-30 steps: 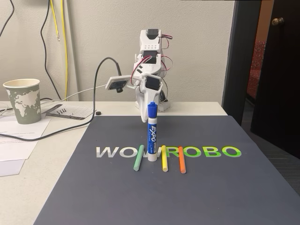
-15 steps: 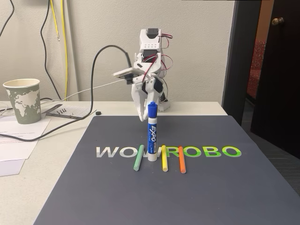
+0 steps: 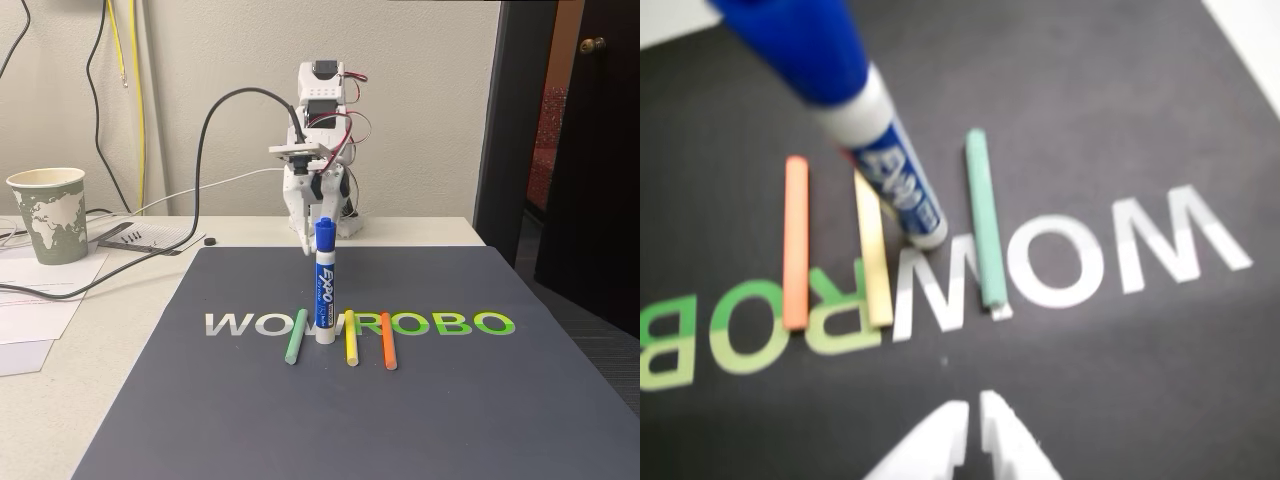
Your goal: Pick up the blue marker.
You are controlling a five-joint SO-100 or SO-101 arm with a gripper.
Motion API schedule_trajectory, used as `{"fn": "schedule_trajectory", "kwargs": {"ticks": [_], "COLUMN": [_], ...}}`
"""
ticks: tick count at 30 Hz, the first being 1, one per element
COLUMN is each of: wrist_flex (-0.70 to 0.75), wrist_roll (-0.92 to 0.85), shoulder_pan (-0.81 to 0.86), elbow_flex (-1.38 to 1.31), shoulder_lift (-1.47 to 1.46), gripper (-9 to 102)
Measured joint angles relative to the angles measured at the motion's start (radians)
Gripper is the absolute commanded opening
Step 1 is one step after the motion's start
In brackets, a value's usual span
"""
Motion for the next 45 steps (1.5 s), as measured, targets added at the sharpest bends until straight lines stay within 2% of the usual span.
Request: {"fn": "schedule_trajectory", "kwargs": {"ticks": [14, 20, 28, 33, 35, 42, 45], "wrist_flex": [0.195, 0.347, 0.417, 0.597, 0.624, 0.646, 0.523], "wrist_roll": [-0.074, -0.055, -0.025, 0.0, 0.008, 0.018, 0.018], "shoulder_pan": [-0.057, -0.057, -0.057, -0.058, -0.064, -0.071, -0.075], "elbow_flex": [-0.017, -0.179, -0.252, -0.426, -0.448, -0.453, -0.351], "shoulder_lift": [0.009, -0.064, -0.101, -0.198, -0.198, -0.199, -0.143], "gripper": [2, 2, 1, 0, 0, 0, 0]}}
